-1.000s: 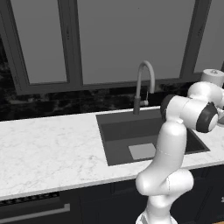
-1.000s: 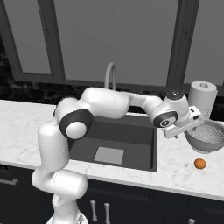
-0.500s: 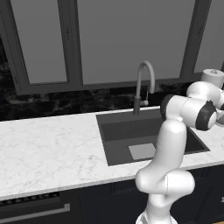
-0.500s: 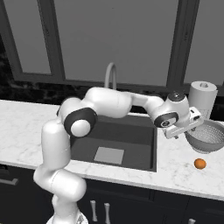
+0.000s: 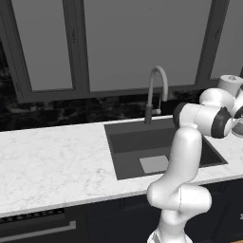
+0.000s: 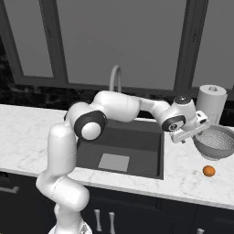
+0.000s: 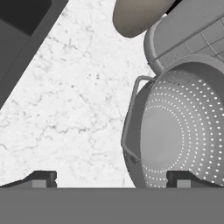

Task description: Put the colander in the sink, put the tangerine in the colander, and turn on the sink faucet and pour water over the colander.

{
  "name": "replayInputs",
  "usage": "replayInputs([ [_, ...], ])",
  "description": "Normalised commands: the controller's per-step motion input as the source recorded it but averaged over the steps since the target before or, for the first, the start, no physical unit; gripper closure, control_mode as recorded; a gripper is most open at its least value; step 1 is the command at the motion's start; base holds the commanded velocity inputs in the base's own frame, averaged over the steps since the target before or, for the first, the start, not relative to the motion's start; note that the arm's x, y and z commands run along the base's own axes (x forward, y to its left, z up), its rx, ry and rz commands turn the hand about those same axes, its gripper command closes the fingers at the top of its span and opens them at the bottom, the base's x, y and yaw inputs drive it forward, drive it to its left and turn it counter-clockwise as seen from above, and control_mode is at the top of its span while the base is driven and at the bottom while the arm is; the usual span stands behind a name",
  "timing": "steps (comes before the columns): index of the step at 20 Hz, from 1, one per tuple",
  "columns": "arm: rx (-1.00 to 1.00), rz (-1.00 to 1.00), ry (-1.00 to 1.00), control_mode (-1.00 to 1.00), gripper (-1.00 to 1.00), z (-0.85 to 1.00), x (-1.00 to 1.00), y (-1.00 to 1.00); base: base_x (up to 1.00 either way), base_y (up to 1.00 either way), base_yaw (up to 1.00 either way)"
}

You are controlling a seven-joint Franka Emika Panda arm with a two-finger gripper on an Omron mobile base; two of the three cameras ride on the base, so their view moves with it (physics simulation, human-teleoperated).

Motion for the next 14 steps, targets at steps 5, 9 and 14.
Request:
replayInputs([
  [5,0.02,0.01,0.01,-1.0,-1.0,-0.24,0.31,-0.11,0.0,0.0,0.0],
  [9,0.04,0.0,0.0,-1.0,-1.0,-0.27,0.24,-0.27,0.0,0.0,0.0],
  [14,0.05,0.01,0.0,-1.0,-1.0,-0.14,0.17,-0.31,0.0,0.0,0.0],
])
